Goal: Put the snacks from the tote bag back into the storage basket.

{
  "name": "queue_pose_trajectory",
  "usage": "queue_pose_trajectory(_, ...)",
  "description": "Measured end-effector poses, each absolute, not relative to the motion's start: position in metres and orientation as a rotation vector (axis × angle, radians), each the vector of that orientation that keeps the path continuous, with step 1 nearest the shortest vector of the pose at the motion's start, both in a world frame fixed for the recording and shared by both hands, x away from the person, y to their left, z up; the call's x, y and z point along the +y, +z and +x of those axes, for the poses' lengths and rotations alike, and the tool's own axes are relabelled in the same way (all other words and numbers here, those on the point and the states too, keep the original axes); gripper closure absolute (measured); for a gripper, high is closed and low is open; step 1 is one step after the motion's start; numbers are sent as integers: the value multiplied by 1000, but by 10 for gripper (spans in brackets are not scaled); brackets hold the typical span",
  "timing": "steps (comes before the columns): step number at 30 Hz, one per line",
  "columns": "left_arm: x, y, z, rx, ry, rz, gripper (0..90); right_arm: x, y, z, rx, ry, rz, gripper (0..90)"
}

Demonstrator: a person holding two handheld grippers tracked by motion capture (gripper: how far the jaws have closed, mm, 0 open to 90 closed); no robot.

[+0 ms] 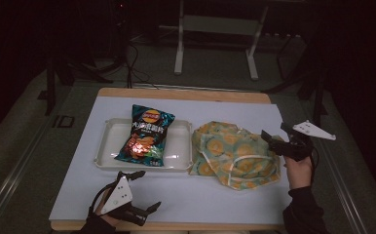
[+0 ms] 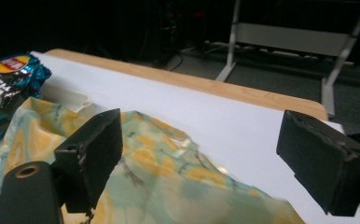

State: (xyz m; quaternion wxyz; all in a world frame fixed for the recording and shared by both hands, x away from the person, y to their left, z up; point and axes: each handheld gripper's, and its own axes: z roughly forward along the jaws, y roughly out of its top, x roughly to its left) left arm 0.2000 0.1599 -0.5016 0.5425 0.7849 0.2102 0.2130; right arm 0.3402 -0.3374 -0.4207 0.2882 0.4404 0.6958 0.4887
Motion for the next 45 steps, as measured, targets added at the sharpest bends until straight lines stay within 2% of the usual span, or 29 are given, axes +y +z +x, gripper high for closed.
queue_pose_trajectory(9,160,-502,200,498,506,1866,3,-356,-441,316,1828,1345,1142,140)
queue_pose_trajectory(25,159,-502,199,491,501,1872,3,-353,-455,270,1787,1341,1091,138)
queue_pose_trajectory(45,159,-501,198,485,499,1875,3,-351,-469,272,1792,1294,1092,138)
